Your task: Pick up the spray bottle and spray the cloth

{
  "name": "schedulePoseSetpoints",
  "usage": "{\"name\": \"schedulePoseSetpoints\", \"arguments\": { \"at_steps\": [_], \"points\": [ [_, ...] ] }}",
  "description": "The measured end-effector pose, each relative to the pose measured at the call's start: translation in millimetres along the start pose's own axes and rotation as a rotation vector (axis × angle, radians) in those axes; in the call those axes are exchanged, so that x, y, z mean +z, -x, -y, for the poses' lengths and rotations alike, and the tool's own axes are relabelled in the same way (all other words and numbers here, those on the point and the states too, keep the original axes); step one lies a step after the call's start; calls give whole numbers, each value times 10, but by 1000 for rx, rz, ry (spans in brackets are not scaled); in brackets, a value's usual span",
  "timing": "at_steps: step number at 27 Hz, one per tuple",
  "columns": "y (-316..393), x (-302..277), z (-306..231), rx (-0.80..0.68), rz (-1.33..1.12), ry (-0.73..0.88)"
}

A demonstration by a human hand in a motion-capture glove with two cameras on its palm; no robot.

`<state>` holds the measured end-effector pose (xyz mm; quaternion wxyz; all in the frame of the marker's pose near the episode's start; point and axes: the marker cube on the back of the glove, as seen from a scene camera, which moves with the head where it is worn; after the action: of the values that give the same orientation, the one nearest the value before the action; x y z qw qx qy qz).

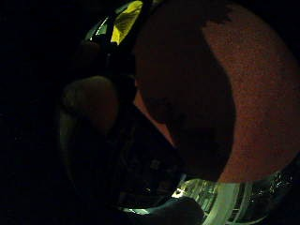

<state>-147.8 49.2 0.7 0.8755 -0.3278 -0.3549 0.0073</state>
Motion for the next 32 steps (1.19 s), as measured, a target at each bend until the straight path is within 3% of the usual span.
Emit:
{"name": "schedulePoseSetpoints", "arguments": {
  "at_steps": [15,24,32],
  "points": [
    [68,92,-34,-10,15,-6],
    [865,823,-90,-495,83,-44],
    [1513,1702,206,-869,137,-121]
  ]
}}
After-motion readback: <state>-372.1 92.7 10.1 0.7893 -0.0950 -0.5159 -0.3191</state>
